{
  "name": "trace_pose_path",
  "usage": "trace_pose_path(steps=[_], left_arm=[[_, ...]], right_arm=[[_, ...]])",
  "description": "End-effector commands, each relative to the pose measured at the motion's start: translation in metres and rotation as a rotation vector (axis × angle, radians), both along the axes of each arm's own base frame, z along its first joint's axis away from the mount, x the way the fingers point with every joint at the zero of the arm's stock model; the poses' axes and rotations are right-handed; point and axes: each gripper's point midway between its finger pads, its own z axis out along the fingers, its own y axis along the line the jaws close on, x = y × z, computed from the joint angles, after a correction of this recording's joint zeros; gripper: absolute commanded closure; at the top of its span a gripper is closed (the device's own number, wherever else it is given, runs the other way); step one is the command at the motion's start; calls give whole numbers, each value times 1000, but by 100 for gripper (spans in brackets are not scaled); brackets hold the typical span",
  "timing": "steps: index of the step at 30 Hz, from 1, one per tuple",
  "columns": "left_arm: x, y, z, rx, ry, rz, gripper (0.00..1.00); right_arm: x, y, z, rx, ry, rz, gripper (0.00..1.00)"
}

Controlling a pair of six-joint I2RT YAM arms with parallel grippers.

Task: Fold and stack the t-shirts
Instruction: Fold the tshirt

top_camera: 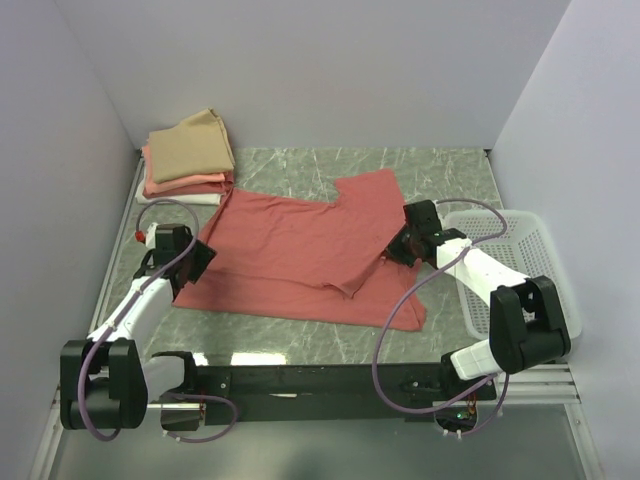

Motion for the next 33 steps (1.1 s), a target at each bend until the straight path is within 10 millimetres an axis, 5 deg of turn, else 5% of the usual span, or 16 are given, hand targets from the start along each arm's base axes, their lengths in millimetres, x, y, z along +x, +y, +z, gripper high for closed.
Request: trace_pose_path(steps=[1,6,9,12,17,22,26,33], left_arm=[[11,12,16,37,-33,101,44],[16,17,14,54,-15,140,44],[19,17,11,53,5,141,44],[21,15,12,51,0,138,44],[23,8,13,28,-14,123,44],[22,6,15,24,-23,111,44],[23,4,19,17,-34,103,44],[24,3,25,17,-47,96,44]], right_arm=[[26,4,26,14,-102,2,100],[27,-1,28,1,-122,-1,85],[30,-5,34,-2,-148,12,49],[29,-8,47,-41,-191,47,34],[1,2,45,-124,-211,160,41],[-52,50,15,-172,-203,379,60],[-66,69,1,-226,-173,454,73],[-62,90,-19,-333,-106,512,76]])
